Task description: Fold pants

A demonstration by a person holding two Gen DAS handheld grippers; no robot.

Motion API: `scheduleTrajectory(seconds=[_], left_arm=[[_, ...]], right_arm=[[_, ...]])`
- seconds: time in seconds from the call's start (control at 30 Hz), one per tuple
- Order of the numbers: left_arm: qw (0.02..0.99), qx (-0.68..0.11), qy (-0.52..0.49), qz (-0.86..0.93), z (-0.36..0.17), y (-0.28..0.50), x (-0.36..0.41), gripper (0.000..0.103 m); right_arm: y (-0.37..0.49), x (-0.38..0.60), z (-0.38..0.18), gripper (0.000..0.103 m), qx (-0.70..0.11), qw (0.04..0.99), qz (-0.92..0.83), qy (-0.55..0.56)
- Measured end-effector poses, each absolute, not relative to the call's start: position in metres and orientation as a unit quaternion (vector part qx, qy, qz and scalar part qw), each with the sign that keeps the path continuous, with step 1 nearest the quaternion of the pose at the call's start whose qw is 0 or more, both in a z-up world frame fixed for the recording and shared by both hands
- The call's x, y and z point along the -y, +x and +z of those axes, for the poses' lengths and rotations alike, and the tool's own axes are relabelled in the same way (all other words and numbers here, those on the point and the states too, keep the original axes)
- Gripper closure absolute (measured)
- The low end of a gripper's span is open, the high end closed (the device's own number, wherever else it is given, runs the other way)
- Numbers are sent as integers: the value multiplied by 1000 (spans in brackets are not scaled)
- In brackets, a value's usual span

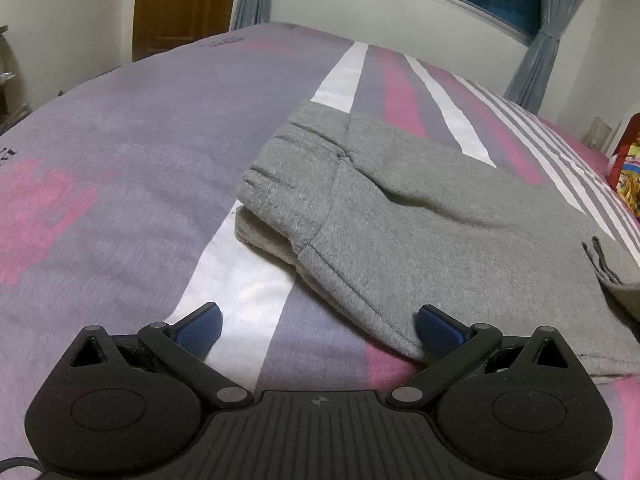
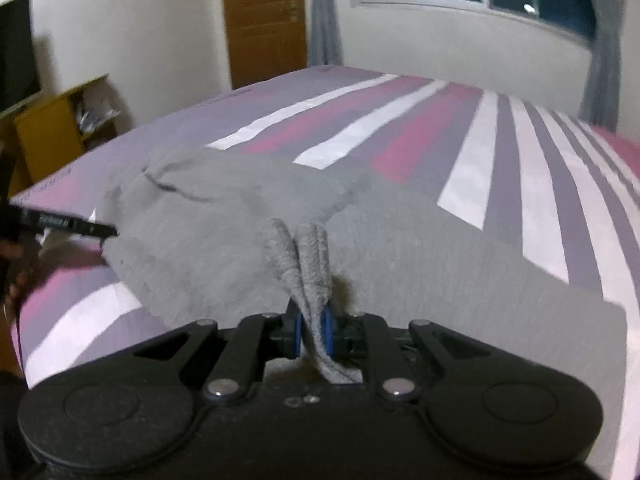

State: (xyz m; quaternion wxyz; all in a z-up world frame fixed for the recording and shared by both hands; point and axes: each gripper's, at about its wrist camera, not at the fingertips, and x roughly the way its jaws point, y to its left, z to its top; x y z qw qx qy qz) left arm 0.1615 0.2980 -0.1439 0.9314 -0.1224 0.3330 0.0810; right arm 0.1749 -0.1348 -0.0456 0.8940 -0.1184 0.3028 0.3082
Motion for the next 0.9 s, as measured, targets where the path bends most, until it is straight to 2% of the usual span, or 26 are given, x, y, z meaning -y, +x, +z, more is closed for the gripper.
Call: scheduleTrajectory(seconds=[0.17,0.27,0.33,0.4,0.6,0.73,0.9], left_arm=[[932,-331,-123,81,-145,160,-298,0],[932,-332,-122,80,-144,160,-299,0],[932,-333,-122,81,-144,160,-299,0],[931,-334,-121,81,-144,160,-298,0],[931,-336,-120,81,-143,161,-298,0],[930,-337,-117,84,-140,160,-296,0],[938,-318,-109,91,-120,147,-281,0]], right_arm=[[167,117,-58,92,-306,885,314,-155],[165,110,-64,83,-311,889,304,-141],[158,105,-67,67,-307,891,305,-137],[151,98,-67,62,-301,892,311,-127],[150,94,-60,61,-302,884,350,-75],[158,105,-49,71,-294,894,335,-42],[158,169,-25,69,-257,933,251,1]])
